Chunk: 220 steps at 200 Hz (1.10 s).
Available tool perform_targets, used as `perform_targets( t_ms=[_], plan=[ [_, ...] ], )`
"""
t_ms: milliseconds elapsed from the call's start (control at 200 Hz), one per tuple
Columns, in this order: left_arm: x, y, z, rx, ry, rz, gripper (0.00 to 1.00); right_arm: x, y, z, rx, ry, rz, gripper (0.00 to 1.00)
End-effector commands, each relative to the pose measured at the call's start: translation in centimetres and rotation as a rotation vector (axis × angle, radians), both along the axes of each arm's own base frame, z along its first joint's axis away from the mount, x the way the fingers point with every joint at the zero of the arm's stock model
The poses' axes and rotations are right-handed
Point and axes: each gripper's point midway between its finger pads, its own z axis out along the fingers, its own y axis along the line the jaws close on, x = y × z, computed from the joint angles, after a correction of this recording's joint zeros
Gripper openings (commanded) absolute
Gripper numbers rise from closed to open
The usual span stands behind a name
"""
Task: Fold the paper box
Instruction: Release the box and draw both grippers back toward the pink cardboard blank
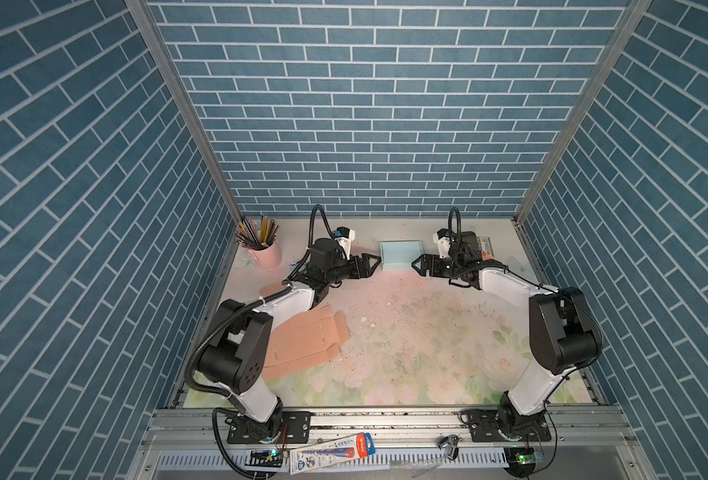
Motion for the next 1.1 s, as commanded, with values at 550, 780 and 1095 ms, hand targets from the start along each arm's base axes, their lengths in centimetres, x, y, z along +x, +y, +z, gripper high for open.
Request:
perform_targets(
  t_ms=[550, 780, 1095],
  plan=[
    [-9.9, 5.9, -1.0, 0.1, 0.04, 0.06, 0.88, -13.4, 6.6, 2.1, 0.004, -0.008, 0.178, 0.92],
    [-11.4, 7.2, -1.7, 0.12, 0.051, 0.093, 0.88, -15.5, 10.3, 1.3, 0.08, 0.011, 0.276, 0.91],
    [-11.9, 9.3, -2.2, 0.191, 0.051, 0.173, 0.88, -17.4, 16.2, -1.6, 0.149, 0.092, 0.403, 0.82]
  ],
)
